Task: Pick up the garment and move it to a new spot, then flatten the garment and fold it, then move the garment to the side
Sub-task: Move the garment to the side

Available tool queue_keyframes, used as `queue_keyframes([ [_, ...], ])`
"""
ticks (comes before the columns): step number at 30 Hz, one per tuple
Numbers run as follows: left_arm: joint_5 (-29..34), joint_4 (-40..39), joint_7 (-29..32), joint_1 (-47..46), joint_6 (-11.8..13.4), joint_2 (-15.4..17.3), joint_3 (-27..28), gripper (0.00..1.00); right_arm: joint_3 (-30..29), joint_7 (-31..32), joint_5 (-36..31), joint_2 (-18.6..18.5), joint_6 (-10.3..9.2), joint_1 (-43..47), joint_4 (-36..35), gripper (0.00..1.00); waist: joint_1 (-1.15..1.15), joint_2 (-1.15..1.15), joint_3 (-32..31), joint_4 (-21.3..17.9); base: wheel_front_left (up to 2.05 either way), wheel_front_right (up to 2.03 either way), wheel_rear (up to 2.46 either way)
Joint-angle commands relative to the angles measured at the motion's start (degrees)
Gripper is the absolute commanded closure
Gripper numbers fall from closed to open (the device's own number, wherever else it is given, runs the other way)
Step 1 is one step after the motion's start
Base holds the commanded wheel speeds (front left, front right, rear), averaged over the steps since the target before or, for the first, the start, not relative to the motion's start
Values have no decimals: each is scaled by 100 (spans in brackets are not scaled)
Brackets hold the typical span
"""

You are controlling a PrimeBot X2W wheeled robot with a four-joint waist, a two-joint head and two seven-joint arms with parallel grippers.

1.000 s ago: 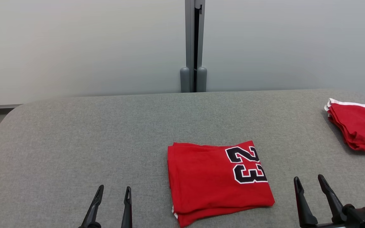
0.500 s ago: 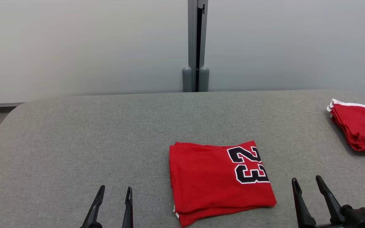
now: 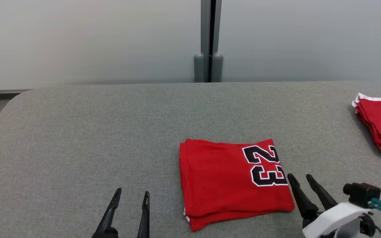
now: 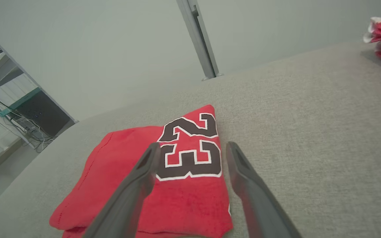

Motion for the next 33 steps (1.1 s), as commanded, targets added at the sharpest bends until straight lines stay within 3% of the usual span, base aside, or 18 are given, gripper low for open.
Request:
queue_keyframes([
  [1,61,4,-7,-119,-17,22,-7,0,134,175,394,-169,-3,-188,-31,0,0,0,69,44,0,0,0],
  [5,62,-8,-7,-229,2,21,-97,0,543,859,1828,-790,-4,-541,-205,0,0,0,262,118,0,0,0],
  [10,190,-7,-7,-395,-46,21,-243,0,774,1648,3036,-1336,-3,-781,-338,0,0,0,544,186,0,0,0],
  [15,263,-43,-7,-595,-29,21,-368,0,857,1983,3687,-1578,-3,-937,-394,0,0,0,830,264,0,0,0],
  [23,287,-16,-7,-839,46,22,-570,0,1286,2268,3989,-1696,-3,-1219,-221,0,0,0,1043,292,0,0,0],
  [26,281,-3,-7,-887,50,22,-601,0,1458,2285,3978,-1729,-3,-1278,-176,16,0,0,1066,309,0,0,0],
  [30,309,-2,-7,-953,41,22,-653,0,1524,2166,4073,-1757,-3,-1410,-111,14,0,0,1122,396,0,0,0],
  [32,295,-14,-7,-979,59,22,-674,0,1550,2111,4085,-1816,-3,-1453,-78,26,0,0,1169,455,0,0,0],
  [33,292,-15,-7,-998,66,22,-683,0,1575,2110,4100,-1836,-3,-1468,-61,40,0,0,1193,488,0,0,0],
])
